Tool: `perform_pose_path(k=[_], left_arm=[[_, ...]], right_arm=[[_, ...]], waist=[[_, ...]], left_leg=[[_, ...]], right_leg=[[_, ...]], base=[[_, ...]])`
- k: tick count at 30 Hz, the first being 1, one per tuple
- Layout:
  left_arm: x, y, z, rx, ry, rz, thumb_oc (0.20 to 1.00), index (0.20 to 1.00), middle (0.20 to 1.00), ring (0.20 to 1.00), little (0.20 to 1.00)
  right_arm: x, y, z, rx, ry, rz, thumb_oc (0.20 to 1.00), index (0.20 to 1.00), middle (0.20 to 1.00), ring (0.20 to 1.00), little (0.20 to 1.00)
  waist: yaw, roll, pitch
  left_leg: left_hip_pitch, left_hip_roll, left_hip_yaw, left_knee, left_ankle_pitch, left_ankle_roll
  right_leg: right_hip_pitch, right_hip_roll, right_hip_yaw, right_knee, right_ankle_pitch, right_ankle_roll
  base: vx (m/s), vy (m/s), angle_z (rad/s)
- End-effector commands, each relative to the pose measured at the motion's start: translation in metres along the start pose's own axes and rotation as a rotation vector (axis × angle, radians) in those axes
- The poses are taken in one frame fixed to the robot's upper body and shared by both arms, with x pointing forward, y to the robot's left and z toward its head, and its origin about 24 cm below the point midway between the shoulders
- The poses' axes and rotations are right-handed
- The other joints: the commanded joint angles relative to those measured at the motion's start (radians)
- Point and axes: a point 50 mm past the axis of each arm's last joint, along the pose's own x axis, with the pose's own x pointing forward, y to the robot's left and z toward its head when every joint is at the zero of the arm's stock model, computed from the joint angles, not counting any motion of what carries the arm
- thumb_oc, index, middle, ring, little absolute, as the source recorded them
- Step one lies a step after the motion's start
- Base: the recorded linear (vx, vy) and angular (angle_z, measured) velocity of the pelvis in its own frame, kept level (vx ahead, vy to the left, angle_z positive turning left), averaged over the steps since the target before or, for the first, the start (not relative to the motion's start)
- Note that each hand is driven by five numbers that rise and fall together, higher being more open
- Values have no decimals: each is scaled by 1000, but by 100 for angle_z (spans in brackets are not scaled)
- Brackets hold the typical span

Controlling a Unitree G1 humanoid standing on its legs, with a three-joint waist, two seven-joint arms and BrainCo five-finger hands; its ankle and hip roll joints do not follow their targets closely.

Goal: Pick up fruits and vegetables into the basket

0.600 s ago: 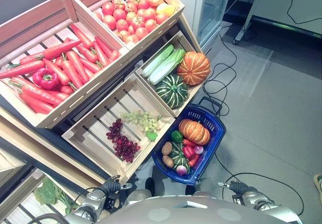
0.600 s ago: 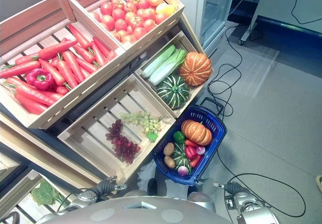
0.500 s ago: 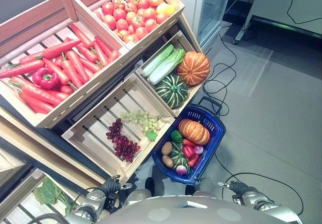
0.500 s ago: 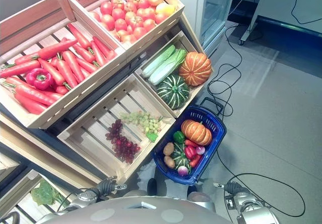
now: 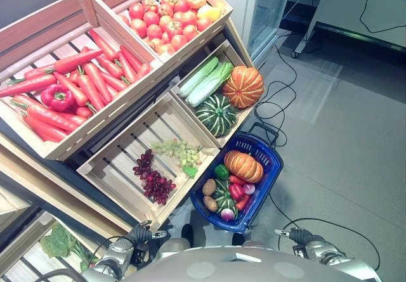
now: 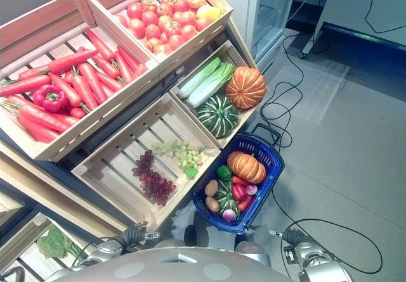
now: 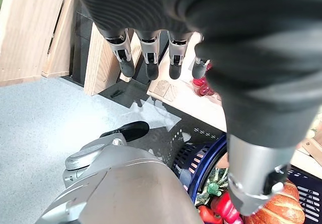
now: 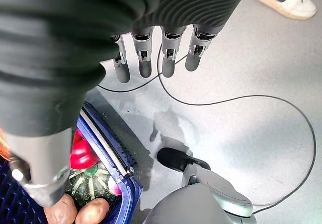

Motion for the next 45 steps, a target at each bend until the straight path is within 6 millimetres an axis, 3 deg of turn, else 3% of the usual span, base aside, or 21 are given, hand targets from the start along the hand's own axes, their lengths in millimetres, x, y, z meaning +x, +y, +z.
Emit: perform_pose_path(k=[1, 18, 26, 33, 39, 45], left_arm=[[3, 7, 14, 0, -16, 30, 1000, 1000, 1000, 1000, 1000], [3, 7, 12, -12, -16, 35, 1000, 1000, 1000, 1000, 1000], [3, 8, 19, -59, -54, 41, 1000, 1000, 1000, 1000, 1000], [6, 10, 72, -110, -242, 31, 1000, 1000, 1000, 1000, 1000], [3, 10, 109, -151, -386, 14, 1000, 1000, 1000, 1000, 1000], [-14, 8, 172, -213, -679, -73, 1000, 1000, 1000, 1000, 1000]], right_arm=[[1, 7, 8, 3, -3, 10, 1000, 1000, 1000, 1000, 1000], [1, 7, 5, -1, 3, 13, 1000, 1000, 1000, 1000, 1000], [1, 2, 5, -3, 4, -3, 1000, 1000, 1000, 1000, 1000], [0, -8, 48, 30, -104, -46, 1000, 1000, 1000, 1000, 1000], [-2, -12, 72, 45, -175, -52, 1000, 1000, 1000, 1000, 1000], [-8, -22, 106, 71, -258, -73, 1000, 1000, 1000, 1000, 1000]], waist=[[17, -38, -2], [13, -34, -1], [8, -29, 36], [-1, -13, 162], [-5, -12, 219], [-2, -5, 286]], left_leg=[[20, -14, 20, 2, -106, 1], [23, -13, 21, 2, -107, 0], [-27, -10, 19, 2, -87, 0], [-168, -20, -3, 2, -39, 6], [-234, -24, -14, 2, -16, 5], [-283, -24, -19, 2, -1, 6]], right_leg=[[-45, -103, 19, 4, 38, 132], [-42, -103, 21, 4, 37, 133], [-91, -102, 31, 4, 53, 134], [-233, -90, 44, 4, 93, 124], [-297, -81, 42, 4, 110, 118], [-349, -68, 32, 36, 105, 101]], base=[[0, 0, 0], [8, 1, -1], [-6, 6, -4], [-172, -15, -1], [-79, -47, 2], [-82, -28, -1]])
